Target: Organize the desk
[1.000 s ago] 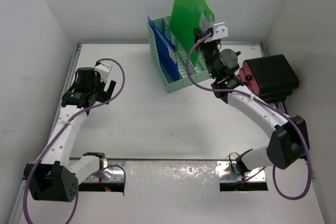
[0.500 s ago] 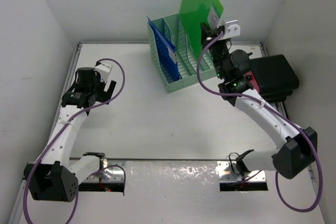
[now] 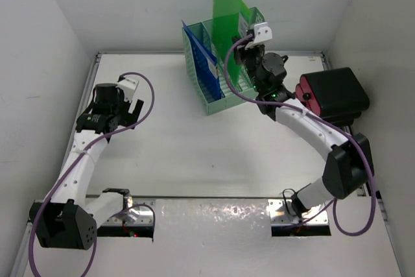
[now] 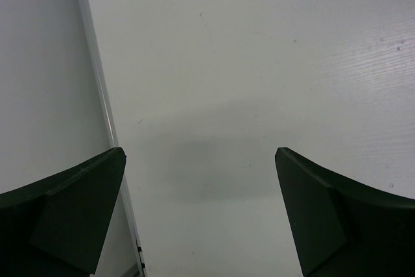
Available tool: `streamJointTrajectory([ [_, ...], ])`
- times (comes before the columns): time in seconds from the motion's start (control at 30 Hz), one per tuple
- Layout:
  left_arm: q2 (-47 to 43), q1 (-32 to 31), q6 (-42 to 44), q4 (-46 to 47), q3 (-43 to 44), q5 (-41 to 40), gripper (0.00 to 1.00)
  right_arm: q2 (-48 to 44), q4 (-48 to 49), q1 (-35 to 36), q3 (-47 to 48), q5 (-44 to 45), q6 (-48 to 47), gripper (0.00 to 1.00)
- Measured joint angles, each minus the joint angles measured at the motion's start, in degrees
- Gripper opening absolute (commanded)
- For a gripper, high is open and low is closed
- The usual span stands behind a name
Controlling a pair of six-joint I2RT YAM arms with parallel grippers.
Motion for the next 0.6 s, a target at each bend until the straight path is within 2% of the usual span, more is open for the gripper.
streamJointTrajectory([
  [0.33, 0.0, 0.0, 0.2, 0.2, -0.09, -0.09, 1.0, 8.11, -2.43, 0.0, 2.38, 2.51, -0.24, 0.0],
  [0.6, 0.02, 0.0, 0.22, 0.79, -0.17, -0.09, 1.0, 15.93, 3.02, -0.26, 3.69, 2.23, -0.96, 0.0],
])
